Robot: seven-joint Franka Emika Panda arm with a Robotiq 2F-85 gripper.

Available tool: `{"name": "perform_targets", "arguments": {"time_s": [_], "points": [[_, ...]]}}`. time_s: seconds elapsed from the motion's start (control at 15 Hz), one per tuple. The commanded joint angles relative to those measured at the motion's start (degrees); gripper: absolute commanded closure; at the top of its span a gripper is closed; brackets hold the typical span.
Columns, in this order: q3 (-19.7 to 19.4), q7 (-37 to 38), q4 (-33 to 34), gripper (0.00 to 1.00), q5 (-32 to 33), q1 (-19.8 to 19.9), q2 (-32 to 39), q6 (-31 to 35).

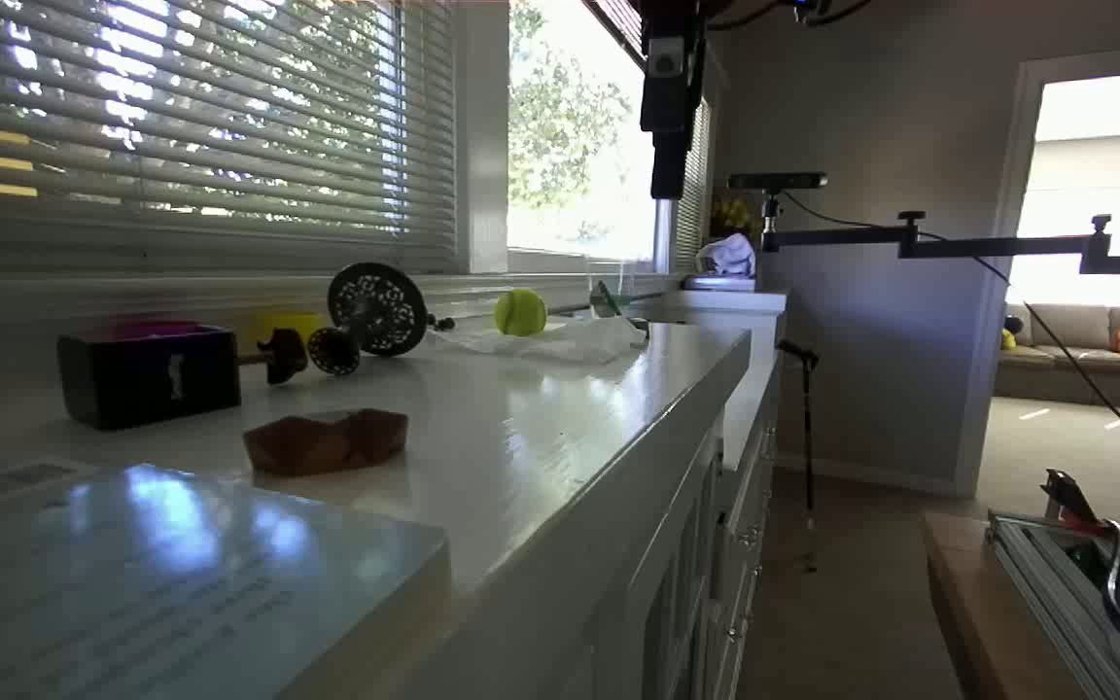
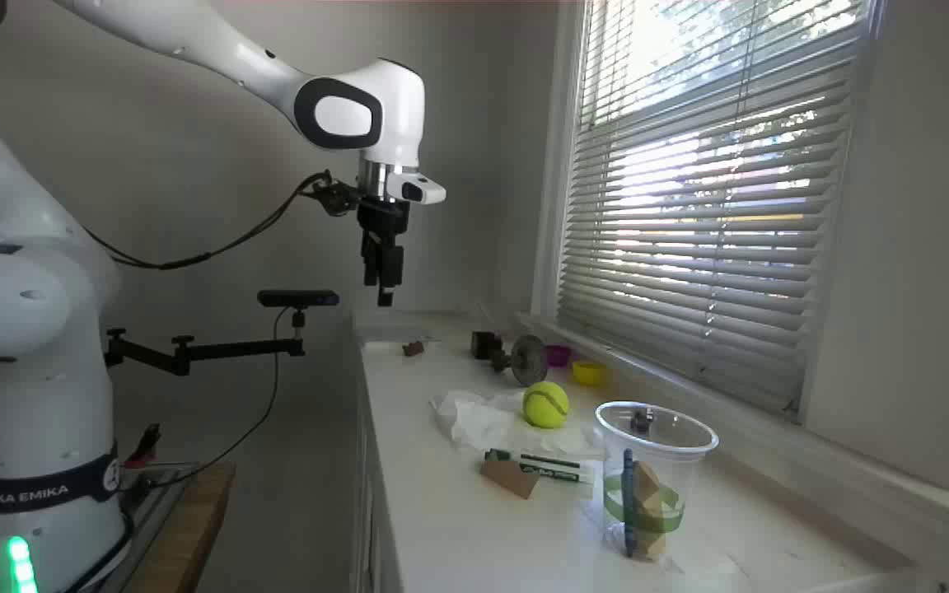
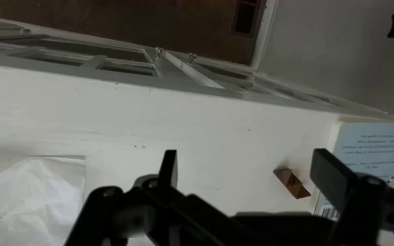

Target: Move the brown object to the right

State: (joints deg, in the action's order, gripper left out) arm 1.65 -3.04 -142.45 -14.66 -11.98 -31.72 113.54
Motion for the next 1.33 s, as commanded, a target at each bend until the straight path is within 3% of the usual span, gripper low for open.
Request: {"name": "perform_targets", "arguments": {"time_s": [0.0,0.6,1.0,1.27], "points": [[0.92,-0.46,0.14,0.0,-0.51,1.1,0.0,-0.28],[0.92,-0.46,0.14,0.0,-0.51,1.1,0.01,-0.28],[3.64,-10.19,0.86,0.0,3.65,-1.15,3.55,11.49],[5.53,-16.75,1.2,0.0,5.72,-3.8,7.64,15.92]]}}
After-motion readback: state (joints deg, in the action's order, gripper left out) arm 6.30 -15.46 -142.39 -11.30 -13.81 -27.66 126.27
